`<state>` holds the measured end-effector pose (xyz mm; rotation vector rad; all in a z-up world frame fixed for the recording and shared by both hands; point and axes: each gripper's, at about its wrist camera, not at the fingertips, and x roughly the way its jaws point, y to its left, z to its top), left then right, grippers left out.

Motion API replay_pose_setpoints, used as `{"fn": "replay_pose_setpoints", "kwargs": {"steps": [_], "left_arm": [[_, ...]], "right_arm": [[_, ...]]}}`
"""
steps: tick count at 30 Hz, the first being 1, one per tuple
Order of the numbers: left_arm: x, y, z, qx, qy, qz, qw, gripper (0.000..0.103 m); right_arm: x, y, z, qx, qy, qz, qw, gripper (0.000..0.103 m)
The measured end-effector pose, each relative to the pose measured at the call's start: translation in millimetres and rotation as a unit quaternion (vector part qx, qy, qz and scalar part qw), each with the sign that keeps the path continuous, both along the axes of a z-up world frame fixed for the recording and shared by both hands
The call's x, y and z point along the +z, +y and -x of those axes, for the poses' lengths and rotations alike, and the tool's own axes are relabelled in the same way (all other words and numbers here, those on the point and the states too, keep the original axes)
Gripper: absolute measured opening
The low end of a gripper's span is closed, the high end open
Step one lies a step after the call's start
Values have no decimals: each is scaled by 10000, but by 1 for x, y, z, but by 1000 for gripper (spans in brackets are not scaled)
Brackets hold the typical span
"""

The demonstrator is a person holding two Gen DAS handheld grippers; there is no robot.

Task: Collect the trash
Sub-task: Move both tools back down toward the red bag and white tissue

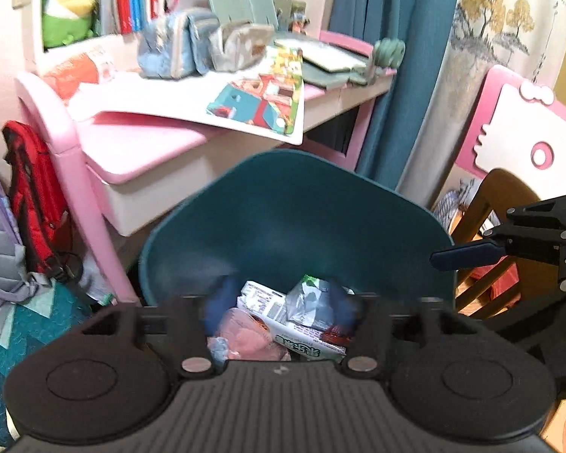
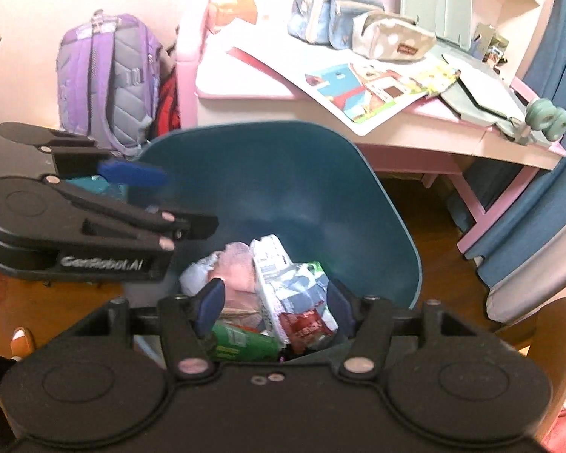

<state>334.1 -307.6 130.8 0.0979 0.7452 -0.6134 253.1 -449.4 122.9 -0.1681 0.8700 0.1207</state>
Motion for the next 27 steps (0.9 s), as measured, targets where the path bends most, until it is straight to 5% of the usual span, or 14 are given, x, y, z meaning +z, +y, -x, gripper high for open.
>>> {"fn": "replay_pose_setpoints", "kwargs": {"steps": [7, 15, 27], "left_arm": [[19, 38, 26, 95, -302, 144, 9994, 67], [34, 100, 56, 458, -658, 204, 9966, 78], [27, 217, 100, 1329, -894, 150, 9870, 84]], "right_arm": [[19, 25, 22, 217, -295, -42, 9993, 63], [33, 81, 46, 779, -605, -191, 9949, 72], [11, 186, 57, 1751, -638, -535, 9810, 88]]}}
